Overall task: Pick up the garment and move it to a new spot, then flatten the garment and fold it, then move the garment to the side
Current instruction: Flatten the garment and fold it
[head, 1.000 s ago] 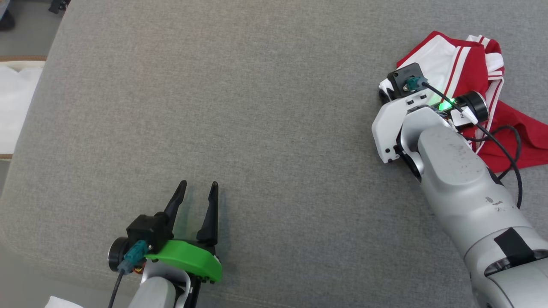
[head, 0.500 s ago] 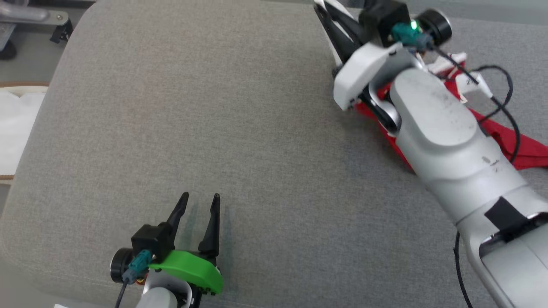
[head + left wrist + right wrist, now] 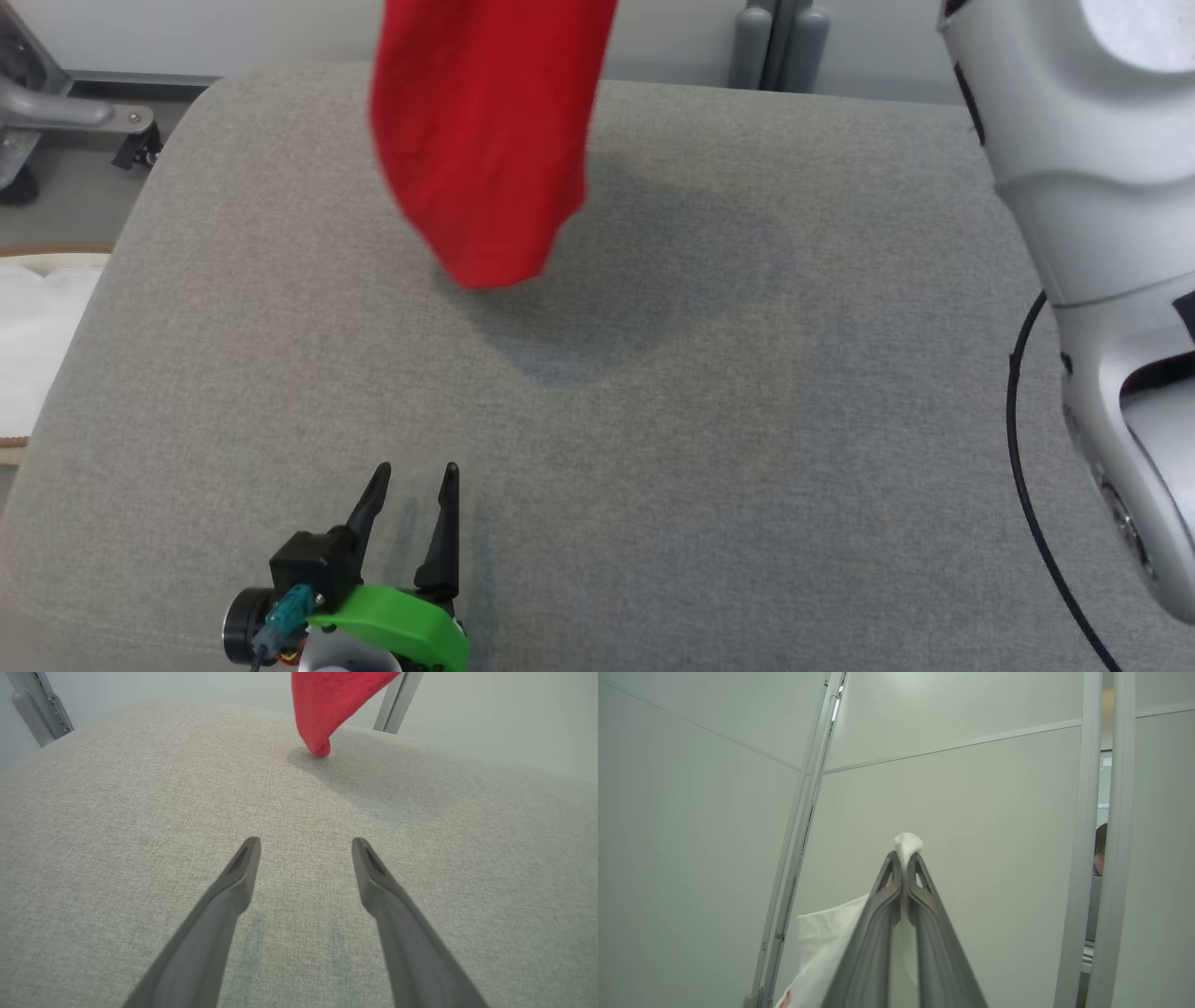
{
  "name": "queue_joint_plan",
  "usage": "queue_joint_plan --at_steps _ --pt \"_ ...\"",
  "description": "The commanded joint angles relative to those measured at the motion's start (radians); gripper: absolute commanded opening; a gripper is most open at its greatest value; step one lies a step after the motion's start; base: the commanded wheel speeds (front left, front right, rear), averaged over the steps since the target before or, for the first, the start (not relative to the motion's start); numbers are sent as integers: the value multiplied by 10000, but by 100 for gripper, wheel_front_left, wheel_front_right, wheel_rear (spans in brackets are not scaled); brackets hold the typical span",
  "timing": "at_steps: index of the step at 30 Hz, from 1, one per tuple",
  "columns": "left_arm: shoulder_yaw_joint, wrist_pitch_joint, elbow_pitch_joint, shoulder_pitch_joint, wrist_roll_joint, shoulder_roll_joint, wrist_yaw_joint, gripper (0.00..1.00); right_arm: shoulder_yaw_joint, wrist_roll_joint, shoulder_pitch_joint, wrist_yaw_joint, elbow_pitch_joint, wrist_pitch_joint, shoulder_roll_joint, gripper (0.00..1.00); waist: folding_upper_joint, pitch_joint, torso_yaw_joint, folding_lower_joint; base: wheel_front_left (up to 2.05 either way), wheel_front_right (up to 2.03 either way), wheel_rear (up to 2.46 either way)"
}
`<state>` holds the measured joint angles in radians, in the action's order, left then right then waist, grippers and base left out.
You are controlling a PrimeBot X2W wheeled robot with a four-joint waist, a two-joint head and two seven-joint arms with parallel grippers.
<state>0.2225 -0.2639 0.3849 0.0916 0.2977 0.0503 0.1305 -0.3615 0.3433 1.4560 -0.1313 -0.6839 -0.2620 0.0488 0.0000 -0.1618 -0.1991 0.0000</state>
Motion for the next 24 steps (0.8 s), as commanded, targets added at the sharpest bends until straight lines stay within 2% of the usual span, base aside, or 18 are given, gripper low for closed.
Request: queue_joint_plan --at_steps 1,4,9,14,17,24 --pt "-94 -2 -79 -55 -56 20 7 100 85 -293 -577 13 -207 -34 33 0 0 -58 246 0 0 0 0" --pt "-199 -2 -83 -50 -50 22 7 100 206 -989 -1842 13 -591 -37 282 0 0 -103 405 0 0 0 0" --pt "-344 -2 -111 -81 42 20 7 100 456 -1258 -4566 13 -974 -40 1213 0 0 -152 583 0 0 0 0" --pt "-519 0 -190 -58 -99 22 7 100 1392 -1415 -7117 13 -780 -41 2032 0 0 -250 701 0 0 0 0" --pt "-664 -2 -248 -12 -204 22 7 100 2306 -1611 -8270 14 -243 -41 2195 0 0 -271 799 0 0 0 0" --pt "-892 -1 -418 277 -319 22 7 100 4067 -2675 -10288 14 1485 -40 1909 0 0 -347 1066 0 0 0 0"
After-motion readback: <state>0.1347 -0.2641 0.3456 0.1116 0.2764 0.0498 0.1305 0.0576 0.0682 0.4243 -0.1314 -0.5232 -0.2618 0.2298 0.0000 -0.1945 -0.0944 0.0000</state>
